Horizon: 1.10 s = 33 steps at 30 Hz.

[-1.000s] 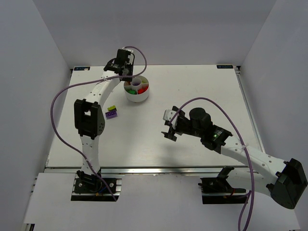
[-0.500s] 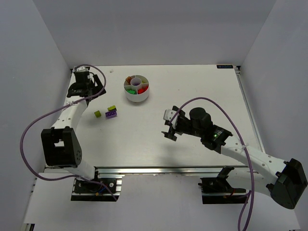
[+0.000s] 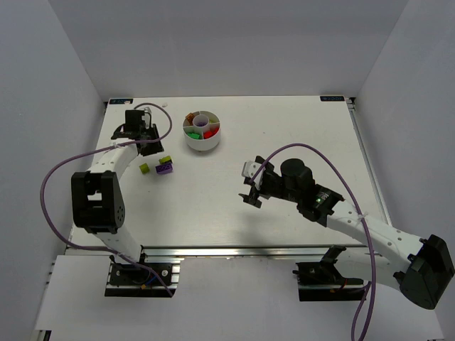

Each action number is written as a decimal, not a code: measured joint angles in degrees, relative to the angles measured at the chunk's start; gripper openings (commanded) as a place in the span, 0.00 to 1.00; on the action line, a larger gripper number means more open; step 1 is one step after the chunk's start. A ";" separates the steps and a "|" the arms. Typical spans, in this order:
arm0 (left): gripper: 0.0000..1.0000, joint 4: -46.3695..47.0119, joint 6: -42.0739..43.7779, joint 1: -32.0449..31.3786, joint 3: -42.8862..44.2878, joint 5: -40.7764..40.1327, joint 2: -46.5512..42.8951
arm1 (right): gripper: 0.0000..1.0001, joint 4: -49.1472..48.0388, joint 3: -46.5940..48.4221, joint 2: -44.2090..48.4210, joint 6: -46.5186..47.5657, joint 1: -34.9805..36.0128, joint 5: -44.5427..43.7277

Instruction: Sort the legos into containers by color

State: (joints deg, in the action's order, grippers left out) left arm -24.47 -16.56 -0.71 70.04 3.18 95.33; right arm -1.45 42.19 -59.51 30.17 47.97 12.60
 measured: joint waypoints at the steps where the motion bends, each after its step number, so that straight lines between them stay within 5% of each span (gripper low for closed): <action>1: 0.41 -0.48 1.07 -0.02 0.44 0.87 1.33 | 0.89 0.00 0.00 0.00 -0.02 0.00 0.00; 7: 0.62 -3.37 8.11 -1.09 2.14 2.86 7.21 | 0.89 0.00 0.00 0.00 0.00 0.00 0.00; 18: 0.61 -3.06 21.57 -7.98 3.63 -3.02 8.33 | 0.89 0.00 0.00 0.00 0.02 0.00 -0.02; 33: 0.60 -2.05 30.29 -8.41 3.65 -7.50 10.40 | 0.89 0.00 0.00 -0.02 0.04 0.00 -0.02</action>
State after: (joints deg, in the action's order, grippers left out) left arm -26.52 13.74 -9.13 73.69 -4.32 105.73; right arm -1.45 42.19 -59.53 30.22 47.97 12.58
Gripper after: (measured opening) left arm 0.601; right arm 0.896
